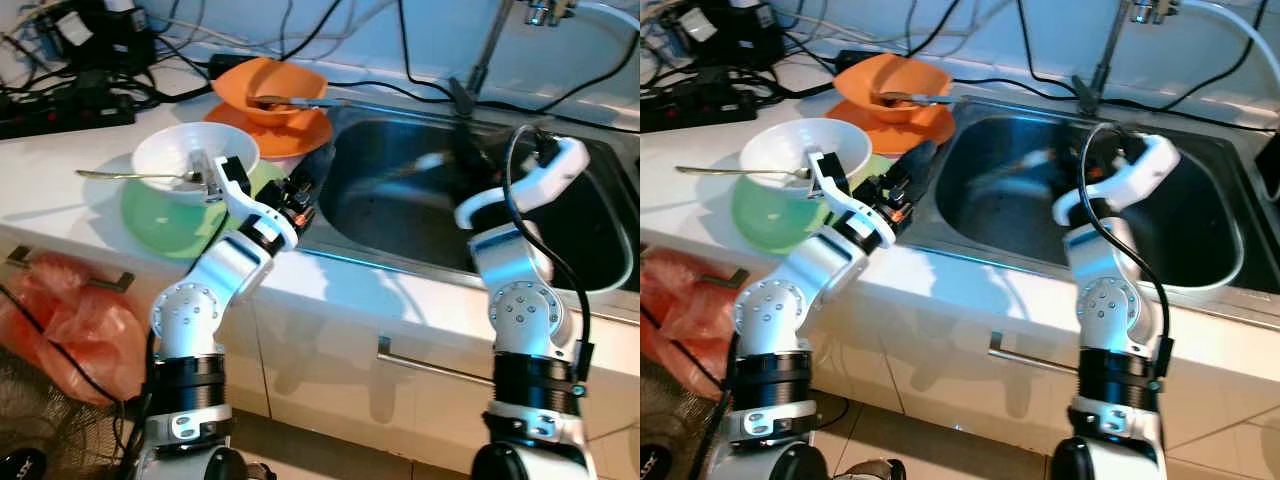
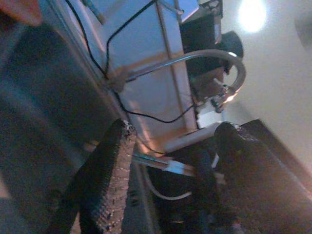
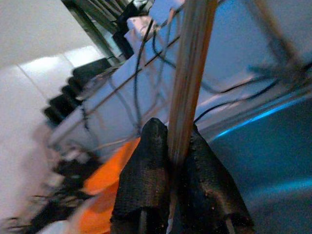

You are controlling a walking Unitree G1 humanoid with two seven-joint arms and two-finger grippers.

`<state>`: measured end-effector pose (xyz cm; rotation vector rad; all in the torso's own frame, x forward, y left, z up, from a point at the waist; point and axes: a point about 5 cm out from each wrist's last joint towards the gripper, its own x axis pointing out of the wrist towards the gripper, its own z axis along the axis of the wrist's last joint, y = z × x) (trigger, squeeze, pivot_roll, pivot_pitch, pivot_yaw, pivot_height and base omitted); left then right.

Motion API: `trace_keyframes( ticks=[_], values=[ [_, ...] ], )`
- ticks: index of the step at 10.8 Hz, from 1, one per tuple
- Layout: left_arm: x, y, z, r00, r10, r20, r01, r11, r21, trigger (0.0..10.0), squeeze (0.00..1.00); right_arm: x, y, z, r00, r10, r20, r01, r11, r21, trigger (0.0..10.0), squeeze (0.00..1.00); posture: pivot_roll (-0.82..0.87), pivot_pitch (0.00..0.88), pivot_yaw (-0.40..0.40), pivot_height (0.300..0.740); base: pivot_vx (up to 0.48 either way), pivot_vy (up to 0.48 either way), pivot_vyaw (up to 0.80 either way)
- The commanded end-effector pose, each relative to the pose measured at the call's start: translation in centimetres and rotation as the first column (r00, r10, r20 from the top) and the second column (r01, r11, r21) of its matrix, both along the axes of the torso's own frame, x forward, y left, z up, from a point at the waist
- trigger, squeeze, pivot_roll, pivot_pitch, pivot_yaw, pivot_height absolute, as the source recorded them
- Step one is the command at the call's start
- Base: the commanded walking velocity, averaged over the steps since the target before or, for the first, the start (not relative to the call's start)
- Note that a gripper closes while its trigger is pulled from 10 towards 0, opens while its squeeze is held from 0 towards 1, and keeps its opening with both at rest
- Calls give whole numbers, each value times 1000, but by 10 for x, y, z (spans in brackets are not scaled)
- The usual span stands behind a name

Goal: Kitchen organization

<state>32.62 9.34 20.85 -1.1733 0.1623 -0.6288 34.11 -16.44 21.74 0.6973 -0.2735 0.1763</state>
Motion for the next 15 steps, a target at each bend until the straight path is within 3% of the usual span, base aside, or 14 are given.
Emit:
trace_keyframes(
  ticks=[1, 2, 3, 5, 7, 8, 9, 10, 12, 13, 15],
  values=[
    [-1, -4, 8, 998, -10, 57, 6, 998, 69, 10000, 1000, 3, -2, 3, 999, -43, 5, 43, 997, -67, 0, 0, 73, 40, -28, 740, 0, 0, 0],
    [-3, -5, 9, 995, -4, 102, -13, 986, 168, 10000, 1000, 7, -6, -8, 995, -82, -51, 77, 992, -104, 0, 0, 74, 39, -32, 740, 0, 0, 0],
    [-9, -12, 13, 984, -61, 166, 18, 967, 253, 10000, 1000, 8, -15, -25, 984, -137, -111, 124, 986, -115, 0, 0, 76, 37, -39, 740, 0, 0, 0],
    [-11, -18, 14, 973, -82, 216, -1, 933, 359, 10000, 1000, 11, -23, -51, 960, -209, -183, 170, 963, -209, 0, 0, 77, 41, -32, 740, 0, 0, 0],
    [-13, -20, 10, 957, -117, 266, -26, 877, 480, 10000, 1000, 19, -27, -66, 940, -245, -238, 152, 923, -353, 0, 0, 82, 44, -30, 740, 0, 0, 0],
    [-12, -18, 10, 942, -119, 314, -78, 832, 549, 10000, 957, 24, -31, -70, 928, -272, -257, 146, 895, -421, 0, 0, 86, 45, -30, 740, 0, 0, 0],
    [-9, -14, 9, 925, -99, 367, -166, 764, 624, 10000, 71, 29, -37, -70, 920, -292, -261, 135, 862, -488, 0, 0, 87, 48, -31, 740, 0, 0, 0],
    [-7, -9, 7, 912, -95, 398, -221, 704, 675, 10000, 0, 34, -45, -65, 917, -318, -239, 152, 835, -529, 0, 0, 90, 51, -32, 740, 0, 0, 0],
    [-6, -1, 2, 901, -82, 425, -276, 647, 711, 10000, 0, 38, -50, -65, 908, -341, -245, 157, 816, -557, 0, 0, 90, 55, -33, 740, 0, 0, 0],
    [-9, 3, -3, 888, -99, 449, -306, 601, 738, 10000, 0, 41, -52, -65, 906, -340, -252, 143, 805, -576, 0, 0, 95, 67, -31, 740, 0, 0, 0],
    [-17, 3, -7, 871, -174, 459, -297, 558, 775, 10000, 0, 47, -54, -62, 910, -311, -275, 89, 794, -602, 235, 0, 120, 80, -33, 740, 0, 0, 0]
  ],
)
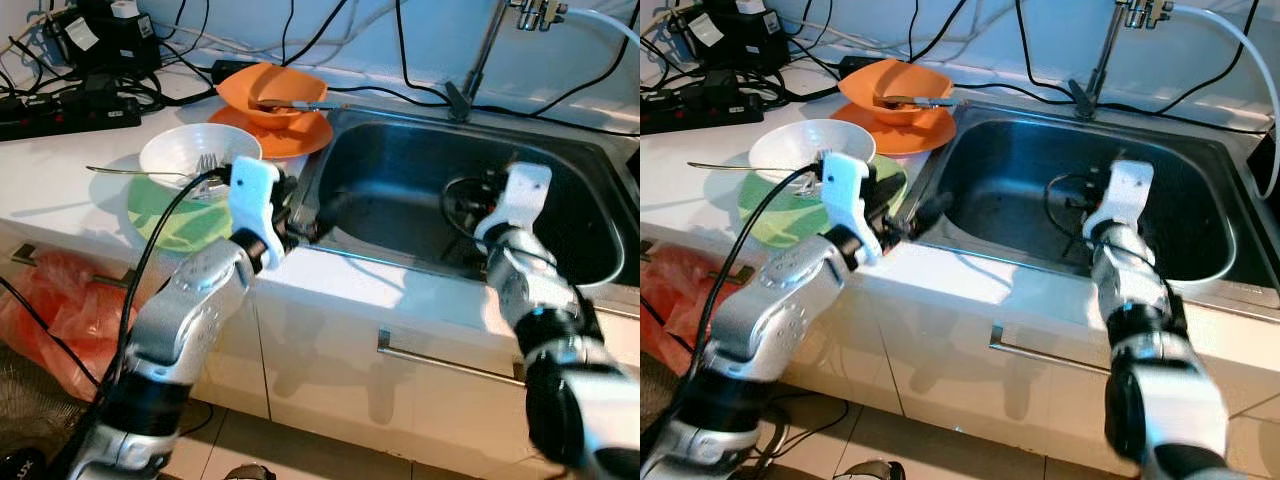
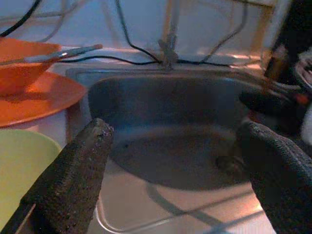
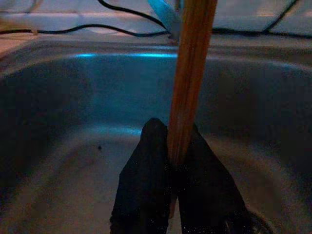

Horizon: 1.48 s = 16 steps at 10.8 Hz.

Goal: Kitchen organization

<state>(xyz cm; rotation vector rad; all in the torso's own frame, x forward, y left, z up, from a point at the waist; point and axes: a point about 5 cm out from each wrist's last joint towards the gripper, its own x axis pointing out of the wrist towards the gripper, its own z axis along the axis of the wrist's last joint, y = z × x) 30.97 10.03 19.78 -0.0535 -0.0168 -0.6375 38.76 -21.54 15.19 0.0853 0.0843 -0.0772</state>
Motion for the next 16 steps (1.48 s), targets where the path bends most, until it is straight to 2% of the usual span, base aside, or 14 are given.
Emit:
trace_keyframes(
  ticks=[1, 2, 3, 4, 5, 7, 9, 10, 13, 15, 16],
  values=[
    [-7, -1, 1, 998, -53, 21, 52, 997, 49, 10000, 0, 2, -3, 3, 999, 31, -14, -32, 999, -43, 1686, 0, 134, 88, -33, 740, 0, 0, 0],
    [-10, 3, 0, 997, -70, 19, 69, 995, 72, 10000, 0, 3, -2, 3, 998, 59, -28, -60, 996, -66, 2431, 0, 139, 91, -31, 740, 0, 0, 0],
    [-12, 9, -2, 996, -86, 18, 84, 991, 103, 10000, 0, 4, -1, 3, 994, 94, -50, -98, 990, -100, 10000, 0, 145, 99, -25, 740, 0, 0, 0],
    [-12, 12, 0, 995, -98, 20, 95, 988, 122, 10000, 0, 4, 1, 1, 989, 129, -72, -136, 986, -101, 10000, 0, 145, 107, -22, 740, 0, 0, 0],
    [-10, 13, 2, 994, -104, 21, 100, 987, 127, 10000, 0, 3, 3, -3, 983, 157, -98, -167, 980, -106, 10000, 1000, 143, 119, -19, 740, 0, 0, 0],
    [-12, 12, 3, 986, -164, 12, 159, 974, 163, 10000, 0, -1, 14, -17, 963, 225, -148, -241, 965, -105, 10000, 1000, 139, 142, -4, 740, 0, 0, 0],
    [-10, 12, 5, 984, -175, 14, 170, 970, 175, 10000, 0, -1, 15, -18, 957, 245, -153, -264, 957, -122, 10000, 1000, 140, 151, 1, 740, 0, 0, 0],
    [-9, 14, 6, 985, -170, 18, 164, 971, 175, 10000, 0, 0, 13, -14, 966, 223, -133, -241, 961, -138, 10000, 1000, 138, 150, 2, 740, 0, 0, 0],
    [2, 20, 25, 988, -63, 141, 41, 988, 149, 10000, 0, 6, 16, 17, 974, 217, 72, -207, 971, -124, 10000, 1000, 127, 126, -10, 740, 0, 0, 0],
    [10, 29, 40, 962, 65, 264, -91, 992, 88, 10000, 0, 2, 25, 45, 939, 236, 248, -228, 972, -63, 10000, 1000, 111, 102, -23, 740, 0, 0, 0],
    [12, 34, 46, 939, 118, 322, -151, 985, 79, 10000, 0, -3, 27, 53, 926, 230, 301, -235, 972, -20, 10000, 1000, 105, 94, -34, 740, 0, 0, 0]
  ],
)
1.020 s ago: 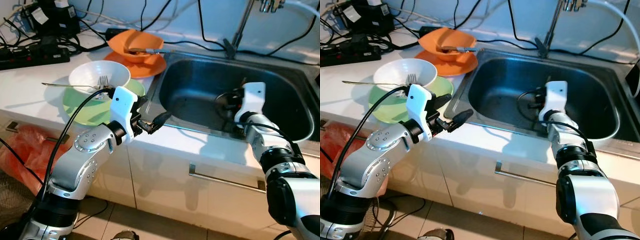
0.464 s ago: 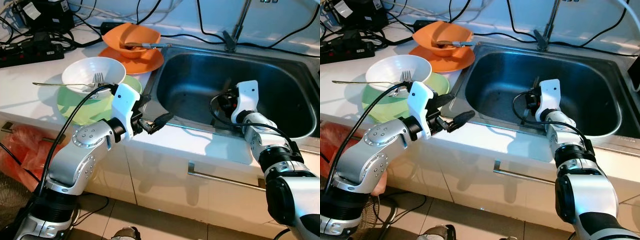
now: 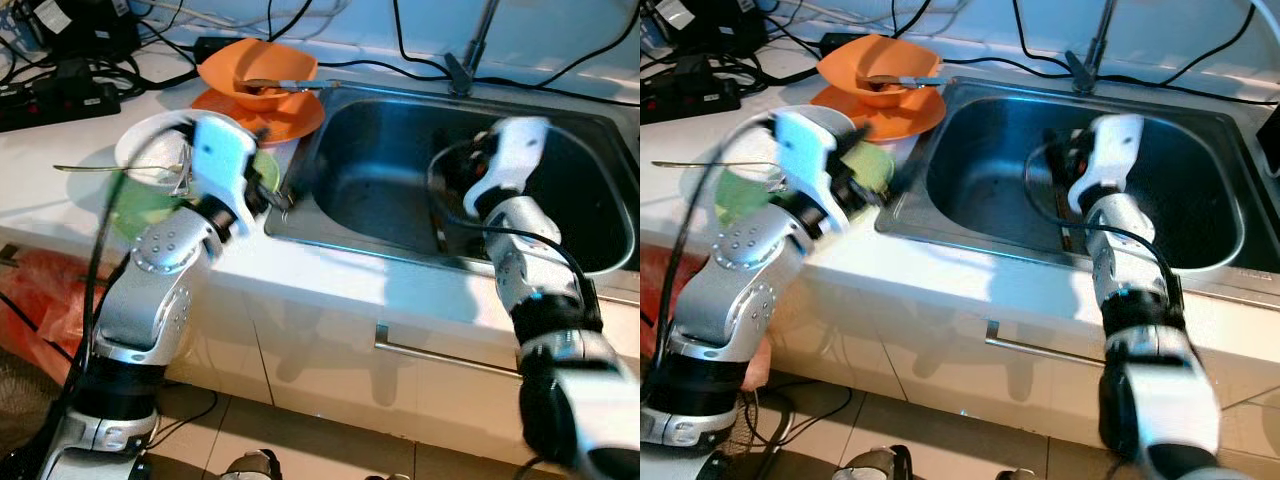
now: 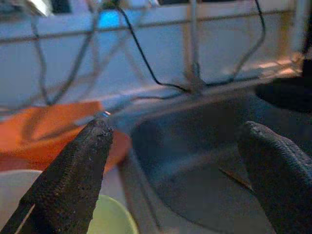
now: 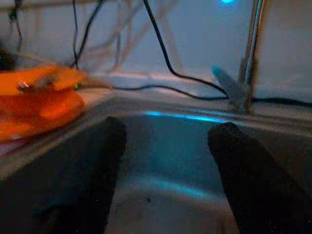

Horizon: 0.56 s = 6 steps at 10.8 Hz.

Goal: Kitchen organization

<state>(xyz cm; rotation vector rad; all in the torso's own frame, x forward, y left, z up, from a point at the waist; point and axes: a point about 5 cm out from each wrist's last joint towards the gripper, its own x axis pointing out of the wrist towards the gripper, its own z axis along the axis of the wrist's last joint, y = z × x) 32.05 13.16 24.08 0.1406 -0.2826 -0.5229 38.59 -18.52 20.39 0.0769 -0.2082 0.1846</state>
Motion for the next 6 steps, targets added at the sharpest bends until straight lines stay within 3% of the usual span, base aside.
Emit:
trace_keyframes(
  ticks=[1, 3, 4, 5, 6],
  values=[
    [2, 7, 7, 995, 63, 72, -63, 998, 6, 10000, 0, -6, -1, 5, 1000, -6, 21, 4, 998, 58, 10000, 1000, 100, 87, -42, 740, 0, 0, 0],
    [-3, 18, 15, 970, 145, 195, -153, 988, 31, 10000, 0, -18, 4, 10, 999, 4, 38, -8, 995, 100, 10000, 1000, 93, 75, -55, 740, 0, 0, 0],
    [-8, 22, 17, 954, 166, 251, -185, 982, 50, 10000, 0, -24, 7, 10, 999, 15, 32, -18, 993, 113, 10000, 698, 94, 71, -60, 740, 0, 0, 0],
    [-17, 28, 17, 931, 165, 327, -211, 972, 108, 10000, 0, -30, 14, 10, 998, 60, 26, -62, 993, 102, 10000, 0, 94, 69, -69, 740, 0, 0, 0],
    [-26, 35, 13, 915, 163, 368, -234, 959, 158, 10000, 0, -36, 23, 11, 993, 120, 15, -121, 986, 116, 10000, 0, 97, 71, -79, 740, 0, 0, 0]
  ],
)
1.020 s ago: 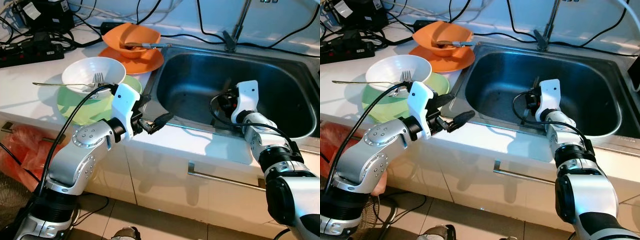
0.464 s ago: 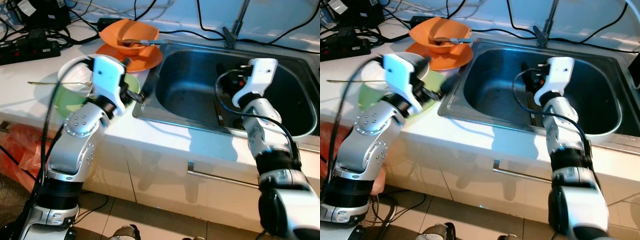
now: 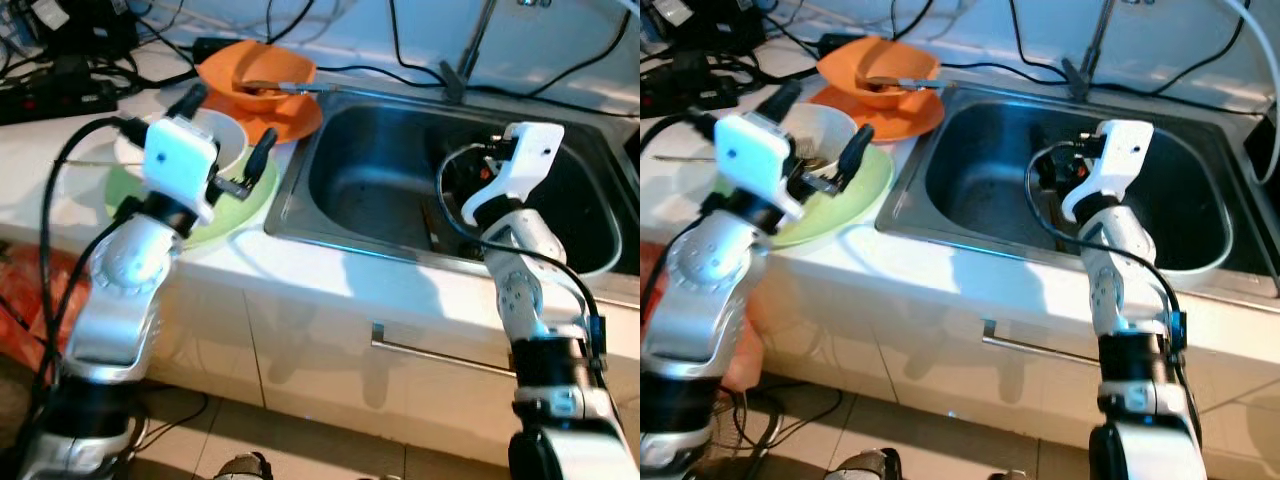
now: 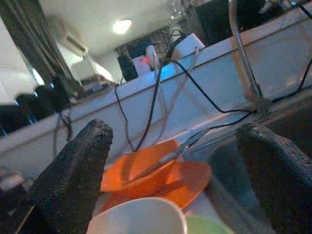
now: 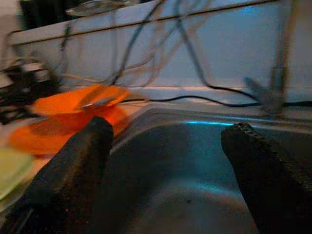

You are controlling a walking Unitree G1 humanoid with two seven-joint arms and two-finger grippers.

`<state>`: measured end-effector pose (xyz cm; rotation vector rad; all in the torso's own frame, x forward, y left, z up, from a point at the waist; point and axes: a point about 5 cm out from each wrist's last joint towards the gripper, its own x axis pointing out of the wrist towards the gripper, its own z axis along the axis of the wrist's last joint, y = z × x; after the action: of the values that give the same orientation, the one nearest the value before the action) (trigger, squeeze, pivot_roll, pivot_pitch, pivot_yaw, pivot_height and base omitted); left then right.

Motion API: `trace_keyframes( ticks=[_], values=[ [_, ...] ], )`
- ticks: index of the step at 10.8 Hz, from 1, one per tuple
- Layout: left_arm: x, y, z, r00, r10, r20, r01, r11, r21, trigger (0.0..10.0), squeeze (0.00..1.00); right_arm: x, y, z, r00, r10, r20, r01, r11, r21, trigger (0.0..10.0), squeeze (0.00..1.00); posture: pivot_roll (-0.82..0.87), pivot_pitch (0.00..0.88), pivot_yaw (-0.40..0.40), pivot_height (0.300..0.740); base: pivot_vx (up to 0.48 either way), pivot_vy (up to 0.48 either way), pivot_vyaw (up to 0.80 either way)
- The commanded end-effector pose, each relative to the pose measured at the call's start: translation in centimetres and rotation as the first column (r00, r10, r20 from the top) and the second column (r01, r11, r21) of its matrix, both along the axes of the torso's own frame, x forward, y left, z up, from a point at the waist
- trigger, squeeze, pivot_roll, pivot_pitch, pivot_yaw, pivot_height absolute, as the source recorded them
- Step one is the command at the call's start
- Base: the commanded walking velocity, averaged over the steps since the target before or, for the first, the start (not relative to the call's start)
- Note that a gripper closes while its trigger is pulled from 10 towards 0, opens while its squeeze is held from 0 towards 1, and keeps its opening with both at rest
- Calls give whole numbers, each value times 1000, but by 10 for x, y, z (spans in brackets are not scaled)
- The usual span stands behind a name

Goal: Kitchen organization

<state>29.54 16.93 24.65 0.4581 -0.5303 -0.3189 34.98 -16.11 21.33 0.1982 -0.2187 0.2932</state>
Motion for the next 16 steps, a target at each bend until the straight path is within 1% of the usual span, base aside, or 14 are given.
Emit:
trace_keyframes(
  ticks=[1, 2, 3, 4, 6, 7, 8, 9, 10, 11, 13, 14, 15, 16],
  values=[
    [-5, 0, 4, 999, -2, 39, 0, 1000, 30, 10000, 0, -4, 4, 3, 999, 39, 2, -39, 999, 6, 10000, 0, 98, 72, -80, 740, 0, 0, 0],
    [-7, 3, 2, 999, 10, 46, -12, 999, 34, 10000, 0, -6, 7, 3, 998, 62, 1, -62, 998, 2, 10000, 0, 100, 73, -83, 740, 0, 0, 0],
    [-12, 10, -1, 997, 44, 57, -47, 998, 46, 10000, 0, -13, 15, 3, 992, 126, 0, -126, 992, -16, 10000, 0, 103, 72, -86, 740, 0, 0, 0],
    [-18, 16, -10, 994, 82, 71, -87, 993, 74, 10000, 0, -20, 21, 4, 985, 175, -11, -175, 984, -21, 10000, 0, 104, 70, -86, 740, 0, 0, 0],
    [-14, 25, -22, 989, 128, 72, -136, 984, 114, 10000, 0, -27, 28, 6, 975, 223, -24, -223, 975, -9, 10000, 0, 99, 71, -82, 740, 0, 0, 0],
    [-10, 29, -21, 984, 149, 98, -161, 978, 132, 10000, 0, -31, 34, 13, 950, 313, -10, -313, 948, -50, 10000, 0, 94, 70, -71, 740, 0, 0, 0],
    [-6, 31, -21, 982, 155, 108, -170, 974, 151, 10000, 0, -34, 36, 20, 927, 374, -1, -374, 925, -63, 10000, 0, 95, 69, -70, 740, 0, 0, 0],
    [-2, 33, -22, 983, 148, 112, -166, 972, 167, 10000, 0, -39, 39, 24, 894, 447, -12, -447, 893, -40, 10000, 0, 92, 71, -69, 740, 0, 0, 0],
    [4, 34, -26, 985, 134, 105, -152, 972, 182, 10000, 0, -53, 49, 16, 819, 566, -91, -570, 821, -23, 10000, 0, 89, 75, -68, 740, 0, 0, 0],
    [7, 33, -28, 987, 123, 105, -142, 971, 191, 10000, 0, -62, 53, 7, 780, 610, -138, -621, 782, -56, 10000, 0, 86, 78, -69, 740, 0, 0, 0],
    [12, 30, -34, 992, 96, 81, -110, 975, 191, 10000, 0, -70, 55, 1, 753, 635, -174, -651, 757, -56, 10000, 0, 73, 82, -61, 740, 0, 0, 0],
    [17, 29, -40, 995, 80, 64, -91, 975, 201, 10000, 0, -74, 55, 2, 741, 644, -188, -663, 747, -53, 10000, 0, 72, 85, -59, 740, 0, 0, 0],
    [23, 31, -44, 996, 70, 56, -81, 971, 224, 10000, 0, -79, 58, 0, 713, 672, -199, -691, 721, -43, 10000, 0, 71, 86, -57, 740, 0, 0, 0],
    [24, 32, -46, 996, 71, 52, -81, 970, 229, 10000, 0, -82, 59, -1, 698, 685, -207, -706, 707, -42, 10000, 0, 70, 89, -54, 740, 0, 0, 0]
  ],
)
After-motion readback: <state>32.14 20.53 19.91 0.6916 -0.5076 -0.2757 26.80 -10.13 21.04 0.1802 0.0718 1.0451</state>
